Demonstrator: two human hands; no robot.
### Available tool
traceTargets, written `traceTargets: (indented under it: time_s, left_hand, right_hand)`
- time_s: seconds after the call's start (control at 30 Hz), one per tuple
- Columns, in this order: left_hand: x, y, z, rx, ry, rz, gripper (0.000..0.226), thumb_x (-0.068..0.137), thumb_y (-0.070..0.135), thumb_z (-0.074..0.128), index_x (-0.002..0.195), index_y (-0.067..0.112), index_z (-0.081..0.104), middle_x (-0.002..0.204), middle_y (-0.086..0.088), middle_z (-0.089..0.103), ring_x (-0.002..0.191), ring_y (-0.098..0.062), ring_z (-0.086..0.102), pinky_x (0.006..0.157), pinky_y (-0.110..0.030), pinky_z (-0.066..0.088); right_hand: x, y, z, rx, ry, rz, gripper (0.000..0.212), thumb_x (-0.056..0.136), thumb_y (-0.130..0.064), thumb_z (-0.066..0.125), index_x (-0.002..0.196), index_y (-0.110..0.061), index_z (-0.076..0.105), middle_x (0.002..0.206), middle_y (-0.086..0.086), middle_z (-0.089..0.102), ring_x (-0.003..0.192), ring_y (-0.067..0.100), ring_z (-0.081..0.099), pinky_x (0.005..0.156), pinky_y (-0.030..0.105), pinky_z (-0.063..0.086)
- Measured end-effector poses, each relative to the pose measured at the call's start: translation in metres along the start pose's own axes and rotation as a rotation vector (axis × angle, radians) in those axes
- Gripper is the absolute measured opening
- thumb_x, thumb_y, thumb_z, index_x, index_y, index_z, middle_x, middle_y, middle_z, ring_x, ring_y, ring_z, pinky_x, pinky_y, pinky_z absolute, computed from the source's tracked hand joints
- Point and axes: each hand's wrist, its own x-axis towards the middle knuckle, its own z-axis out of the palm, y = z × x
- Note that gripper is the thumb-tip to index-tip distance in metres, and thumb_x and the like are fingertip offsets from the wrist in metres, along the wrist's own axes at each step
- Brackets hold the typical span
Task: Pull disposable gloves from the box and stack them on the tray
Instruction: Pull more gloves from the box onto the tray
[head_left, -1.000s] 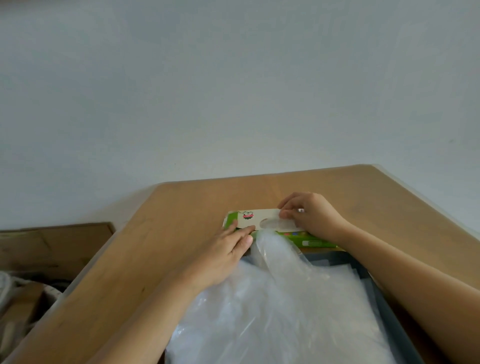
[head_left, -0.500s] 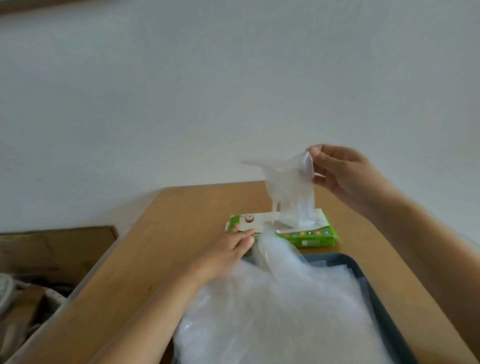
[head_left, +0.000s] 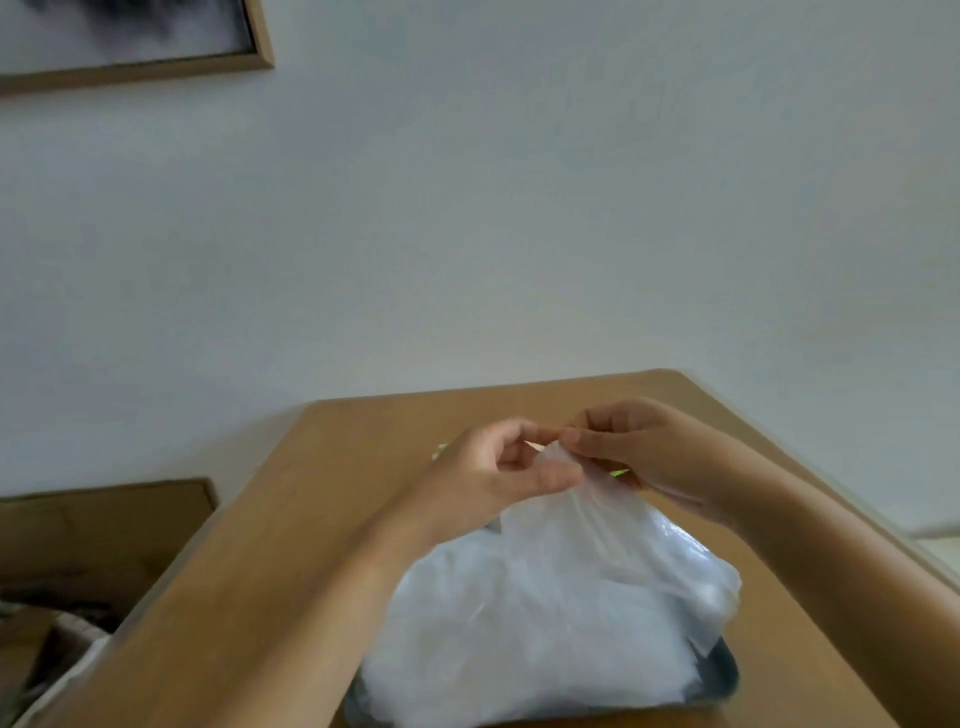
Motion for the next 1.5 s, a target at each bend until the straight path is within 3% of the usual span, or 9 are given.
traceTargets:
  time_s: [0.23, 0.33, 0.43, 0.67, 0.83, 1.0, 1.23, 1.4, 1.5]
  left_hand:
    - [-0.017, 0.006, 0.017, -0.286, 0.129, -0.077, 0.027, 0.084, 0.027, 0.065, 0.06, 0.018, 0.06, 0.061, -0.003, 0.059, 0.059, -0.016, 0.054, 0.067, -0.031, 0.042]
    - [-0.019, 0.0, 0.008, -0.446, 0.268, -0.1, 0.032, 0.095, 0.019, 0.053, 0.065, 0.008, 0.049, 0.06, -0.006, 0.049, 0.061, -0.02, 0.051, 0.063, -0.032, 0.036]
    - [-0.022, -0.006, -0.004, -0.587, 0.333, -0.134, 0.027, 0.095, 0.023, 0.054, 0.071, 0.014, 0.046, 0.079, -0.01, 0.033, 0.077, -0.024, 0.039, 0.067, -0.03, 0.037]
    - [-0.023, -0.009, -0.015, -0.695, 0.341, -0.103, 0.038, 0.088, 0.031, 0.058, 0.064, 0.019, 0.033, 0.089, -0.008, 0.03, 0.089, -0.025, 0.036, 0.082, -0.035, 0.032]
    - [-0.022, -0.013, -0.02, -0.756, 0.316, -0.126, 0.021, 0.089, 0.031, 0.058, 0.084, 0.015, 0.045, 0.092, -0.008, 0.035, 0.092, -0.024, 0.041, 0.084, -0.034, 0.037]
    - [-0.023, -0.012, -0.02, -0.641, 0.352, -0.161, 0.028, 0.091, 0.03, 0.056, 0.071, 0.013, 0.048, 0.079, -0.008, 0.037, 0.078, -0.023, 0.044, 0.073, -0.032, 0.039]
    - [-0.038, -0.001, -0.037, -0.043, 0.28, -0.273, 0.035, 0.097, 0.04, 0.049, 0.073, 0.015, 0.05, 0.056, 0.003, 0.036, 0.038, -0.005, 0.023, 0.036, -0.014, 0.017]
    - [-0.04, -0.012, -0.048, 0.183, 0.093, -0.493, 0.061, 0.088, 0.062, 0.045, 0.102, 0.004, 0.06, 0.057, 0.002, 0.046, 0.04, -0.006, 0.022, 0.036, -0.015, 0.016]
    - [-0.038, -0.028, -0.048, 0.416, 0.013, -0.572, 0.057, 0.088, 0.064, 0.047, 0.092, 0.009, 0.063, 0.059, 0.002, 0.046, 0.042, -0.009, 0.028, 0.039, -0.017, 0.022]
  right_hand:
    - [-0.03, -0.001, 0.002, -0.084, 0.049, -0.096, 0.042, 0.079, -0.049, 0.069, 0.105, -0.017, 0.063, 0.092, -0.003, 0.068, 0.078, 0.011, 0.065, 0.066, 0.022, 0.05]
    - [-0.046, -0.005, -0.007, -0.34, -0.024, -0.267, 0.077, 0.063, -0.061, 0.076, 0.131, -0.045, 0.043, 0.128, -0.021, 0.051, 0.112, 0.006, 0.058, 0.089, 0.025, 0.052]
    - [-0.058, 0.001, -0.006, -0.49, -0.09, -0.295, 0.086, 0.066, -0.046, 0.082, 0.133, -0.059, 0.03, 0.138, -0.034, 0.03, 0.116, -0.002, 0.048, 0.093, 0.019, 0.048]
    - [-0.06, 0.01, 0.015, -0.753, 0.053, -0.356, 0.082, 0.081, -0.005, 0.067, 0.127, -0.063, 0.032, 0.145, -0.038, 0.0, 0.122, -0.017, 0.028, 0.082, 0.01, 0.047]
    - [-0.054, 0.015, 0.021, -0.734, 0.212, -0.478, 0.037, 0.081, -0.035, 0.07, 0.11, -0.055, 0.058, 0.147, -0.036, 0.009, 0.122, -0.012, 0.037, 0.089, 0.006, 0.039]
    - [-0.05, 0.015, 0.025, -0.609, 0.307, -0.529, 0.028, 0.082, -0.05, 0.054, 0.095, -0.036, 0.075, 0.136, -0.024, 0.043, 0.115, -0.004, 0.049, 0.091, 0.01, 0.043]
    - [-0.045, 0.021, 0.03, 0.159, 0.386, -0.053, 0.032, 0.09, -0.033, 0.053, 0.089, -0.007, 0.072, 0.079, 0.004, 0.074, 0.077, 0.018, 0.07, 0.074, 0.026, 0.055]
    - [-0.034, 0.044, 0.036, 0.137, 0.471, 0.207, 0.034, 0.099, -0.021, 0.05, 0.073, -0.005, 0.064, 0.056, 0.012, 0.061, 0.042, 0.018, 0.054, 0.044, 0.026, 0.044]
    - [-0.03, 0.058, 0.036, -0.102, 0.42, 0.249, 0.035, 0.1, -0.02, 0.047, 0.072, -0.005, 0.061, 0.047, 0.009, 0.061, 0.033, 0.016, 0.049, 0.038, 0.019, 0.039]
